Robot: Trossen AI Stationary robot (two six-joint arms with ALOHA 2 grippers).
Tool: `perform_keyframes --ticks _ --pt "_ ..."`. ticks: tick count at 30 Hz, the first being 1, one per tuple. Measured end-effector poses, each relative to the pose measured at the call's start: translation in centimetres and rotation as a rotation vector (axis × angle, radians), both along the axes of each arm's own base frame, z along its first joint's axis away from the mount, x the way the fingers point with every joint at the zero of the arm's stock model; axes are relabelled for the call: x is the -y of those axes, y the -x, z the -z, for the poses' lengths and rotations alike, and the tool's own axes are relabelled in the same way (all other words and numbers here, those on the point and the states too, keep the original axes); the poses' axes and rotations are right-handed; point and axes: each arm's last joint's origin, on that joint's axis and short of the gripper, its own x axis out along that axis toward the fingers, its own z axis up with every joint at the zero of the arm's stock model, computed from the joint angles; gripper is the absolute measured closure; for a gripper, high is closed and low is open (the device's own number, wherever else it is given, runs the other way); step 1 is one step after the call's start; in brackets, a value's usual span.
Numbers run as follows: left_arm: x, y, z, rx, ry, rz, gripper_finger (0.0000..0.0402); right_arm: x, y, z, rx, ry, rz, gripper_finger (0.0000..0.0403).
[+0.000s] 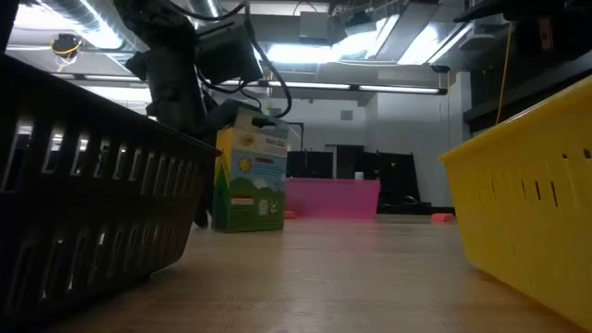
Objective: Pick & Place School Supplies
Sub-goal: Put the yellow crayon box into the red bin
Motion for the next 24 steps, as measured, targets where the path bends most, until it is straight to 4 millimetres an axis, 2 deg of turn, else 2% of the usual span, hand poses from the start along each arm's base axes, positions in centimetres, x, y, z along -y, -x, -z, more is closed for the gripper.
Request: perform_keyframes --ticks 9,18,21,24 --pt "-1.7 1.0 -0.9 -0.035 -0.089 -0.026 0.0291 0.0 0.0 0.0 -0.003 -0.001 0.005 0.0286" --pt "-4.6 2.6 -4.0 -0.004 -0.205 -0.037 0.029 0.0 0.0 0.0 -0.003 0.0 0.005 0.0286" --pt "-5.2 2.8 -5.7 0.096 -0.247 0.057 0.029 0.1 0.0 0.1 -0.004 0.001 0.007 0.0286" --pt "-4.5 2.9 -7.3 0.216 -0.253 0.214 0.029 0.1 0.0 0.1 -0.003 0.006 0.015 0.0286"
